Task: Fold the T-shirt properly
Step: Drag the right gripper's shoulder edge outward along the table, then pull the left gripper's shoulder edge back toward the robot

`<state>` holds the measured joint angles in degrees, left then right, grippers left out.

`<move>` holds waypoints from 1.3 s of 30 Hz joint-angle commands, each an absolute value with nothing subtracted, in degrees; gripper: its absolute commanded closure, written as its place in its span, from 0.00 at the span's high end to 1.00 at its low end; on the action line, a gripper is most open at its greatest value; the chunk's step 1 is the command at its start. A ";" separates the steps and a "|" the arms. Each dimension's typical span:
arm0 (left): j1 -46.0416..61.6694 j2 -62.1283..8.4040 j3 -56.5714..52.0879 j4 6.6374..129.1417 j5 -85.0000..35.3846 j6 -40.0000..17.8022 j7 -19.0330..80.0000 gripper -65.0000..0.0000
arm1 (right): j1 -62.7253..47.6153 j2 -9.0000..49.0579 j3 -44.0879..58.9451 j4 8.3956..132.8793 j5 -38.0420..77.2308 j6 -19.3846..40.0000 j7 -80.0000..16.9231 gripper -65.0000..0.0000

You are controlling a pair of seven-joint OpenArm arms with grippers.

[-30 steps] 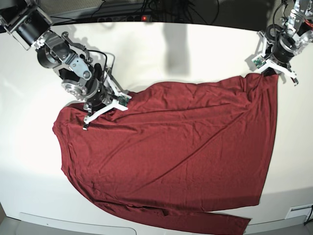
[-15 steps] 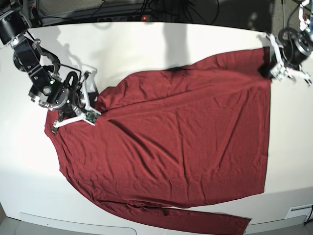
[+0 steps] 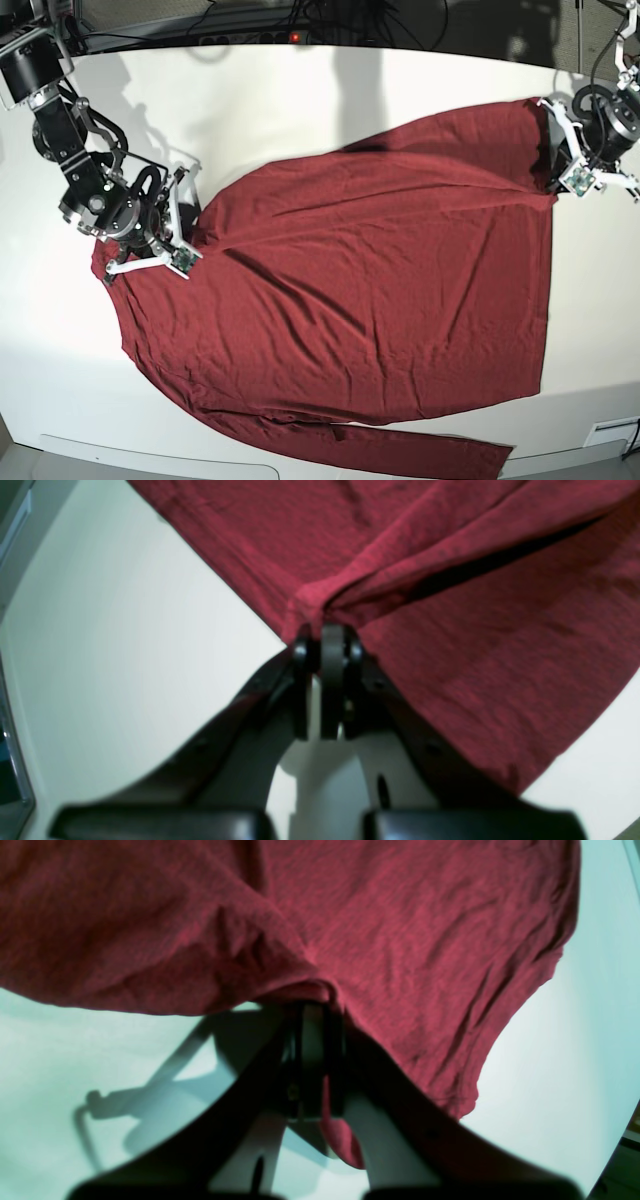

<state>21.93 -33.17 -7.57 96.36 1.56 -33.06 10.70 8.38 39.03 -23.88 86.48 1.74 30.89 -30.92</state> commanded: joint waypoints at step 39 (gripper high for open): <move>34.24 -34.15 -8.10 101.12 12.23 -40.00 4.47 0.39 | 9.69 39.64 -23.27 87.20 1.76 30.68 -30.00 0.00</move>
